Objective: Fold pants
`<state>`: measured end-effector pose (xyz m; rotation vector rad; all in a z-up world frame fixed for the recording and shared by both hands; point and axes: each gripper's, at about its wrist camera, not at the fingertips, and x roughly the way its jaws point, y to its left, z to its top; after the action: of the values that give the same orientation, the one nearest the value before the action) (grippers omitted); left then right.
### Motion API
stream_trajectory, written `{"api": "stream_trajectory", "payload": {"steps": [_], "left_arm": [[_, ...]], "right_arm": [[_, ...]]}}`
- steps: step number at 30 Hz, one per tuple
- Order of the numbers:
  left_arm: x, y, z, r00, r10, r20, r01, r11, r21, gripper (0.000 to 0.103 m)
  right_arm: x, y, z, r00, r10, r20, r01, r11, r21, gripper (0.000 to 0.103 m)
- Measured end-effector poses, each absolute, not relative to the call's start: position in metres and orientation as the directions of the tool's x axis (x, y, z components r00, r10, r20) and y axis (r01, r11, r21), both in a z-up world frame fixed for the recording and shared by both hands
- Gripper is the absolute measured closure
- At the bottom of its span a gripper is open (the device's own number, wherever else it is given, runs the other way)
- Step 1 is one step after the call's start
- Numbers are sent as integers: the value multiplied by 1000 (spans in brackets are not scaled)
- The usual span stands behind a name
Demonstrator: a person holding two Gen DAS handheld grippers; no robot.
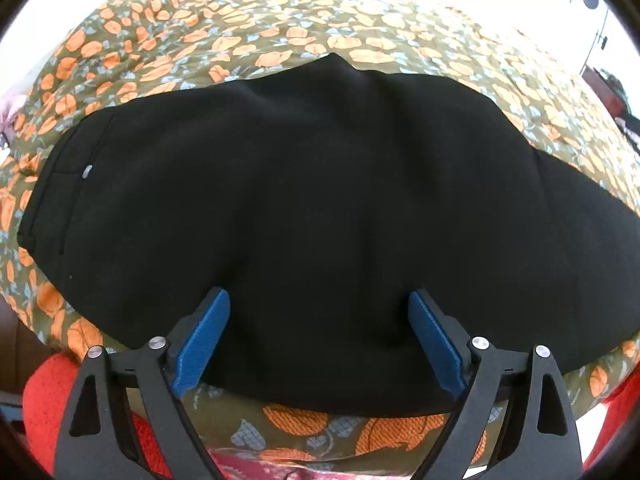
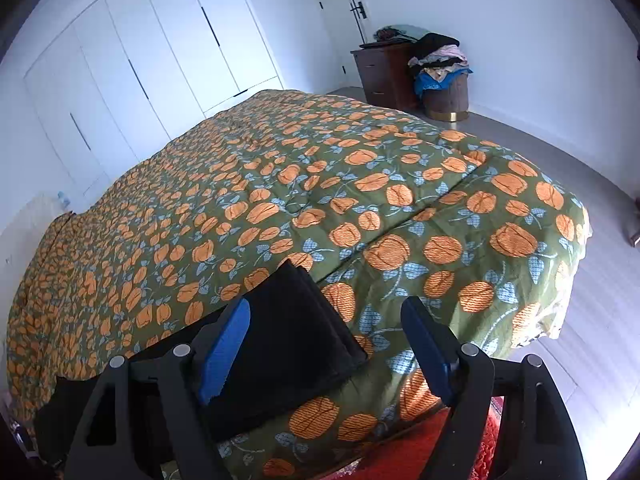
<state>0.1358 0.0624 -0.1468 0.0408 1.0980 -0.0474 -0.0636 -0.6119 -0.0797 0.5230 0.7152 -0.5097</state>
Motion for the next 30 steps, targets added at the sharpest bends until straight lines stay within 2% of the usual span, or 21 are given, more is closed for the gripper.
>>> {"api": "stream_trajectory", "payload": {"steps": [6,14,20,25,28,30], "left_arm": [[136,58,-150,447,-17,-895,57,998,9,9],[133,58,-146,440,-36,-897,42,999,-20,10],[123,57,-120,543,-46,-839,40,999,-29,10],[114,47,-101,637,-53,-769,87,996,4,10],[116,39,-106,627,-91,-774,143,990,-1,10],[121,33,-112,601,-141,-786,198,980,-25,10]], "right_arm": [[-62,-607,-78,645,-263,-718,587,771,245,25],[-74,-617,-79,654,-265,-709,609,741,285,25],[-73,-615,-78,655,-263,-708,604,746,281,25],[-71,-614,-79,653,-263,-710,602,749,277,25],[-69,-615,-80,649,-256,-716,601,750,277,24],[-62,-619,-87,636,-206,-743,592,748,300,20]]}}
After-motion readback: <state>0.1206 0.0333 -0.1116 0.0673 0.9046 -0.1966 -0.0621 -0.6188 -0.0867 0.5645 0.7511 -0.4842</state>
